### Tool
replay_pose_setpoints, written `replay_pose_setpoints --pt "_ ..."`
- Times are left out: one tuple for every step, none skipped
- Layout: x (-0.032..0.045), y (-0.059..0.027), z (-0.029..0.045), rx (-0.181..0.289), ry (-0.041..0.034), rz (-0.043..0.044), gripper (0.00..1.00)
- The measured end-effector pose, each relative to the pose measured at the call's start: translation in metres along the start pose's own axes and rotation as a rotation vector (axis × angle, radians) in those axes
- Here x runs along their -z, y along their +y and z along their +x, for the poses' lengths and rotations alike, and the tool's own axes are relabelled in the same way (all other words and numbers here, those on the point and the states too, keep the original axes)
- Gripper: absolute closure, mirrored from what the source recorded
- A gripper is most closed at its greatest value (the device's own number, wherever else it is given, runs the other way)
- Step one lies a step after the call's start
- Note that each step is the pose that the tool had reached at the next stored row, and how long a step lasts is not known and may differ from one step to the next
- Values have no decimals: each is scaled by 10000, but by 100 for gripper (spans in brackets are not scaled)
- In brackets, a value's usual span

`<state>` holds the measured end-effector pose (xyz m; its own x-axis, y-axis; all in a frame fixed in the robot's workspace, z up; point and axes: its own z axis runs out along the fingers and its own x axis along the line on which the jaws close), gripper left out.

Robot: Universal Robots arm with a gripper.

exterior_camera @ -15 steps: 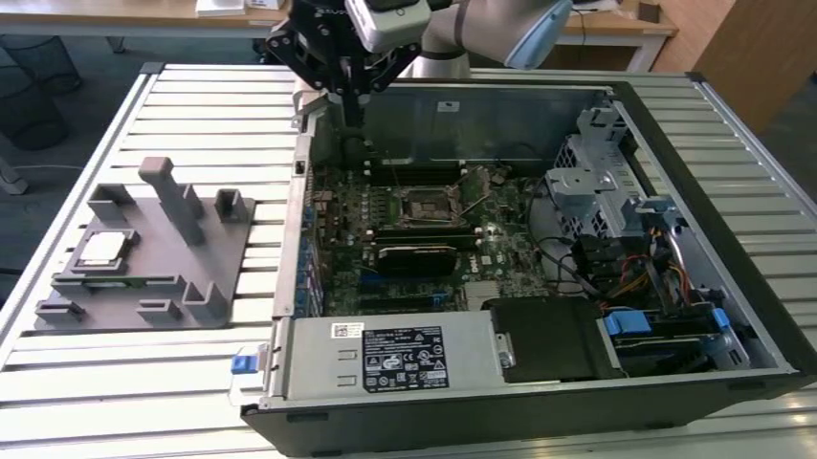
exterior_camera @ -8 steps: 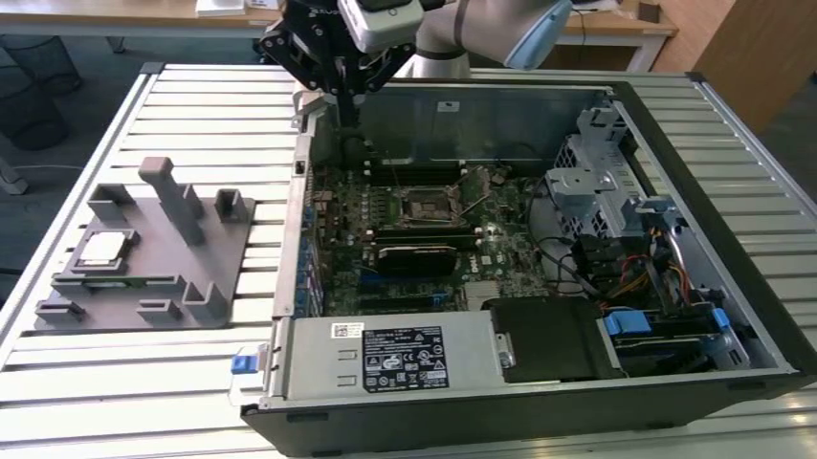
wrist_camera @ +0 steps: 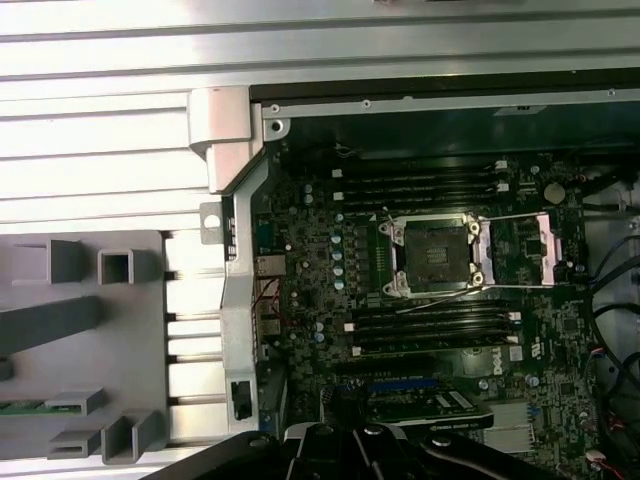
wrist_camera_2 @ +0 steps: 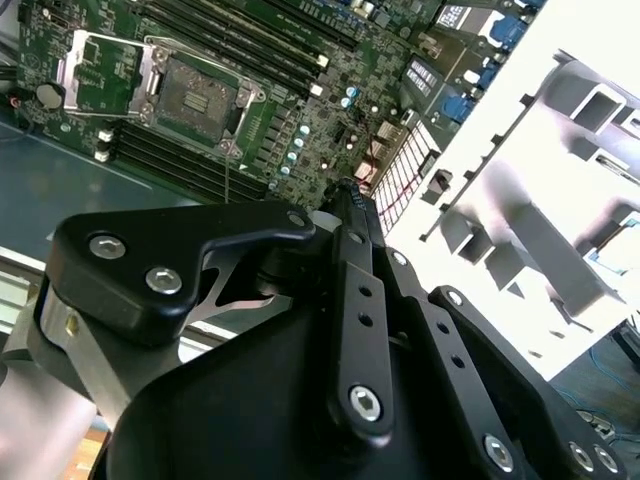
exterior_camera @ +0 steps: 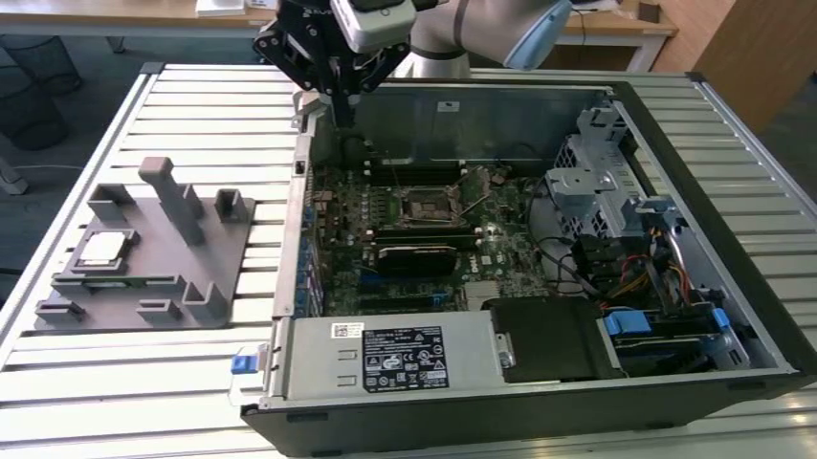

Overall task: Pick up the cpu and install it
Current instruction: 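Reach for the cpu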

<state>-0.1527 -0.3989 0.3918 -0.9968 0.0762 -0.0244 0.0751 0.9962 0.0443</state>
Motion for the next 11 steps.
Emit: replay_pose_setpoints --pt "0 0 5 0 0 -1 89" --pt "-1 0 9 0 0 0 89" --pt "-1 -1 12 0 1 0 89" --pt "-2 -1 15 0 0 -1 89" --pt "-1 -1 18 0 1 1 89" --pt "-2 -1 20 0 1 0 89" --pt "-2 -2 23 0 1 0 89" --pt "-3 -2 27 0 1 0 89" --pt "-3 -2 30 -1 1 0 89" --pt "-4 -3 35 0 1 0 89" --pt "-4 -3 40 0 1 0 89"
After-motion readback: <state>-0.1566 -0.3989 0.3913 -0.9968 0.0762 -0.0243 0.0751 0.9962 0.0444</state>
